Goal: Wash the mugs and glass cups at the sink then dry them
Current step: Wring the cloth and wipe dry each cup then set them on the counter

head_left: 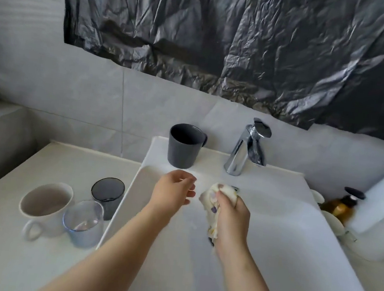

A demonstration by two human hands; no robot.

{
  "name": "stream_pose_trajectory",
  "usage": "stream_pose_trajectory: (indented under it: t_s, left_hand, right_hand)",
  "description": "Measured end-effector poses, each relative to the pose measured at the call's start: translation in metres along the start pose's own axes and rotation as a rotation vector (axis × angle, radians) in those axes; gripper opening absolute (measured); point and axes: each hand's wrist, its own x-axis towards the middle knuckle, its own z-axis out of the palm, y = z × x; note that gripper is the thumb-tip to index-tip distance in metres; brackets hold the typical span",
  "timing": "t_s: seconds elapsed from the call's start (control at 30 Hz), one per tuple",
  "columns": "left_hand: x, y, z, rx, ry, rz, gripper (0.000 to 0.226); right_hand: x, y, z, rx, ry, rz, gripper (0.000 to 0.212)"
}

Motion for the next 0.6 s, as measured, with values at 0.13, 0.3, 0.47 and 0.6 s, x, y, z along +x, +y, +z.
stream_pose_trajectory:
  t_s: [0.13, 0.3, 0.47, 0.6]
  left_hand:
    - [0.023, -0.006, 0.023, 0.014, 0.147, 0.027, 0.014]
    - [0.053, -0.007, 0.041, 0.065, 0.407, 0.083, 0.024]
    - [0.078, -0.003, 0.05, 0.114, 0.636, 0.129, 0.071]
    - [0.096, -0.004, 0.049, 0.085, 0.622, 0.236, 0.074]
  right_hand:
    - [0.032, 0.007, -0.017, -0.028, -0.019, 0.023, 0.013]
    - [0.064, 0.009, -0.021, -0.017, -0.047, 0.031, 0.007]
    - [0.087, 0.01, -0.018, -0.06, -0.074, 0.062, 0.015]
    - [0.092, 0.011, -0.016, -0.046, -0.081, 0.103, 0.016]
